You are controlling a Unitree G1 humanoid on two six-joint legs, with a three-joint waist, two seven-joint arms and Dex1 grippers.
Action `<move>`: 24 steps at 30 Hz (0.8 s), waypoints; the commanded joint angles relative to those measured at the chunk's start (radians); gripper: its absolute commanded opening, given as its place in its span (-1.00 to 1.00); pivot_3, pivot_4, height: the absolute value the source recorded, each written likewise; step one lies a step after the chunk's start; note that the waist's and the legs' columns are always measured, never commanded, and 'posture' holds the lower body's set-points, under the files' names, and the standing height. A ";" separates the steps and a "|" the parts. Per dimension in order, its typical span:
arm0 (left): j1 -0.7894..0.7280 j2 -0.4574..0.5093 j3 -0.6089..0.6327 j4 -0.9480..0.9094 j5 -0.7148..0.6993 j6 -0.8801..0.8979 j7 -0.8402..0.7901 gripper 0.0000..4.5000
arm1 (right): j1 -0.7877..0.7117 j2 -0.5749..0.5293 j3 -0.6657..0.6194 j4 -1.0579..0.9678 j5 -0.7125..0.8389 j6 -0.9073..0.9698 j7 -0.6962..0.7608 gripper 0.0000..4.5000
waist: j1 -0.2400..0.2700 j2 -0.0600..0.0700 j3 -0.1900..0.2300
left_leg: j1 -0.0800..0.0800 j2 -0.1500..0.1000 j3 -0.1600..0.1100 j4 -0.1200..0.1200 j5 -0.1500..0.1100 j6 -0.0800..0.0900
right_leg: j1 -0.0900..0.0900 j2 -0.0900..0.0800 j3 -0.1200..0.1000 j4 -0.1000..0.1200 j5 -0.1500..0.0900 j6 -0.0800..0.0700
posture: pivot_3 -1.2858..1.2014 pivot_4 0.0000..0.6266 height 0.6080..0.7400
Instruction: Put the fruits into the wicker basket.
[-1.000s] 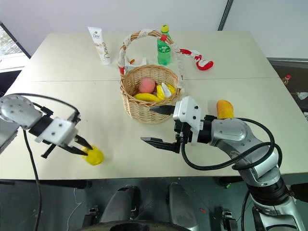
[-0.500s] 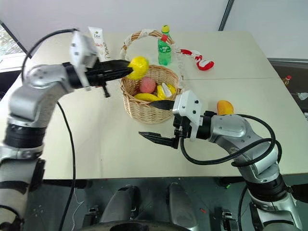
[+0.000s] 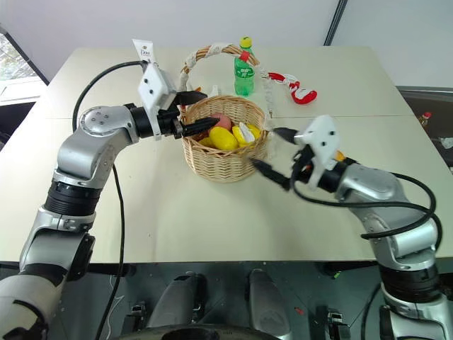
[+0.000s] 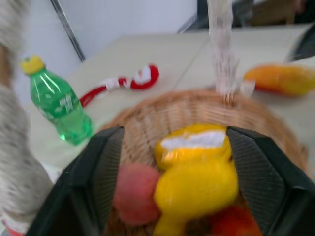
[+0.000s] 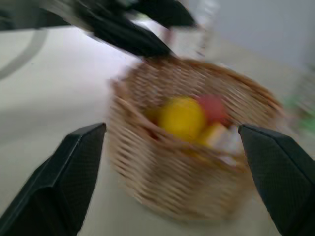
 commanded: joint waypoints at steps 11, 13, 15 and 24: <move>0.208 -0.010 -0.074 -0.288 -0.082 0.055 -0.076 0.54 | -0.064 0.067 -0.115 0.331 -0.117 0.163 -0.271 1.00 | -0.007 0.001 -0.001 | 0.001 0.000 0.001 0.000 0.000 0.000 | 0.000 0.000 0.002 0.001 0.000 0.000 | 0.03 -0.52 1.00; 0.221 -0.011 -0.089 -0.294 -0.069 0.045 -0.073 0.54 | -0.078 0.071 -0.104 0.375 -0.152 0.164 -0.299 1.00 | -0.006 0.002 -0.001 | 0.001 0.000 0.002 0.000 0.000 0.000 | 0.000 0.000 0.002 0.001 0.000 0.000 | 0.03 -0.52 1.00; 0.228 -0.014 -0.088 -0.300 -0.068 0.047 -0.069 0.54 | -0.087 0.079 -0.108 0.395 -0.152 0.180 -0.307 1.00 | -0.006 0.002 -0.001 | 0.001 0.000 0.003 0.000 0.000 0.000 | 0.000 0.000 0.002 0.000 0.000 0.000 | 0.03 -0.52 1.00; 0.237 -0.019 -0.083 -0.302 -0.059 0.043 -0.059 0.55 | -0.083 0.102 -0.127 0.374 -0.109 0.255 -0.286 0.18 | -0.005 0.001 -0.001 | 0.001 0.000 0.003 0.000 0.000 0.000 | 0.000 0.001 0.002 0.000 0.000 0.000 | 0.03 -0.52 1.00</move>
